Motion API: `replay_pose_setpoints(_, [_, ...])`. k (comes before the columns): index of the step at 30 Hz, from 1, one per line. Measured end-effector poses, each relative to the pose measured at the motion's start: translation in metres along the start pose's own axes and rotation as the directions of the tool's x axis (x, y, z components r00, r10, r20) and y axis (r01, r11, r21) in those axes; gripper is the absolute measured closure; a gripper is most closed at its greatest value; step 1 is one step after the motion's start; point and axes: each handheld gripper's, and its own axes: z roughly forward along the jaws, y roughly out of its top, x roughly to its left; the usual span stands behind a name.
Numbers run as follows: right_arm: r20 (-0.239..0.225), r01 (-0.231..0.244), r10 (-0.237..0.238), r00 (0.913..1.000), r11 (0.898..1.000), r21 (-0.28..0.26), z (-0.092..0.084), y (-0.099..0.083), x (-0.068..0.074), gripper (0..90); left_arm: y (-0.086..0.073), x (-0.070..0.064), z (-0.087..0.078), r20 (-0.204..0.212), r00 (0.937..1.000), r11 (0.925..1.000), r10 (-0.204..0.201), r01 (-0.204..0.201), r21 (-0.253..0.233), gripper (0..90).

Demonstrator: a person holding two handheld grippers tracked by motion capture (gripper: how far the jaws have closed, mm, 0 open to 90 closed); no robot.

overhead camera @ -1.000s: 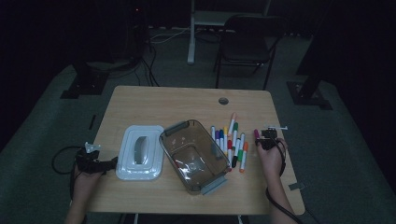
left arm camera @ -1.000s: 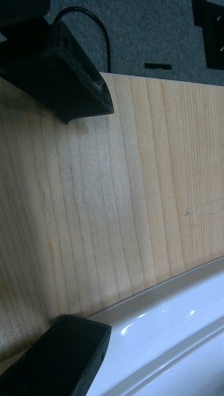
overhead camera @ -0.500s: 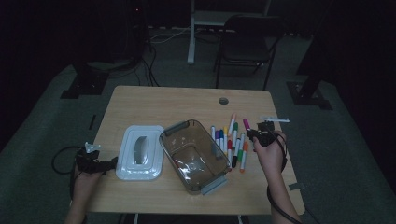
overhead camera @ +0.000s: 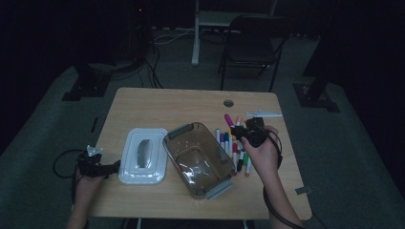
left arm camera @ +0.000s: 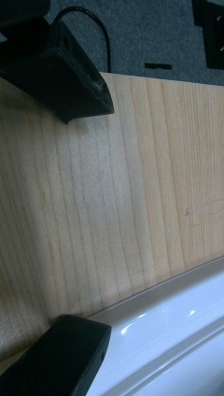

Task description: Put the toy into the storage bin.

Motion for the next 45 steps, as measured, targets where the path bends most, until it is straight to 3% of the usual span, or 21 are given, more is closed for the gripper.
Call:
replay_pose_setpoints(5, [-0.047,0.048,-0.047,0.9978,0.999,0.018,0.004,0.006,0.028,77.0,0.000,0.000,0.000,0.000,1.0000,1.0000,0.002,-0.002,0.001,0.4])
replay_pose_setpoints(12, [-0.129,0.101,-0.090,0.9875,0.992,0.078,0.020,0.006,0.060,77.0,0.000,0.000,0.000,0.000,1.0000,1.0000,0.001,-0.001,0.001,0.4])
replay_pose_setpoints(18, [-0.193,0.129,-0.097,0.9764,0.979,0.160,0.049,-0.004,0.084,77.0,0.000,0.000,0.000,0.000,1.0000,1.0000,0.001,-0.001,0.001,0.4])
replay_pose_setpoints(24, [-0.225,0.160,-0.110,0.9681,0.963,0.216,0.070,-0.008,0.101,76.9,0.000,0.000,0.000,0.001,1.0000,1.0000,0.002,-0.002,0.001,0.4])
replay_pose_setpoints(30, [-0.249,0.167,-0.090,0.9643,0.937,0.308,0.093,-0.014,0.107,77.0,0.000,0.000,0.000,0.001,1.0000,1.0000,0.003,-0.003,-0.002,0.4])
replay_pose_setpoints(32, [-0.252,0.164,-0.082,0.9643,0.932,0.323,0.098,-0.015,0.107,76.9,0.000,0.000,0.000,0.001,1.0000,1.0000,0.003,-0.003,-0.002,0.4])
replay_pose_setpoints(33, [-0.247,0.170,-0.085,0.9654,0.922,0.347,0.105,-0.018,0.108,76.9,0.000,0.000,0.000,0.000,1.0000,1.0000,0.003,-0.003,-0.002,0.4])
replay_pose_setpoints(35, [-0.240,0.170,-0.083,0.9671,0.914,0.369,0.112,-0.020,0.108,76.9,0.000,0.000,0.000,0.000,1.0000,1.0000,0.003,-0.003,-0.002,0.4])
replay_pose_setpoints(37, [-0.232,0.171,-0.086,0.9689,0.911,0.374,0.116,-0.020,0.108,76.9,0.000,0.000,0.000,0.000,1.0000,1.0000,0.003,-0.003,-0.002,0.4])
replay_pose_setpoints(44, [-0.215,0.179,-0.090,0.9725,0.877,0.445,0.137,-0.025,0.113,76.9,0.000,0.000,0.000,0.001,1.0000,1.0000,0.006,-0.006,0.000,0.4])
replay_pose_setpoints(45, [-0.213,0.186,-0.095,0.9725,0.868,0.461,0.140,-0.026,0.113,76.9,0.000,0.000,0.000,0.000,1.0000,1.0000,0.005,-0.005,0.000,0.4])
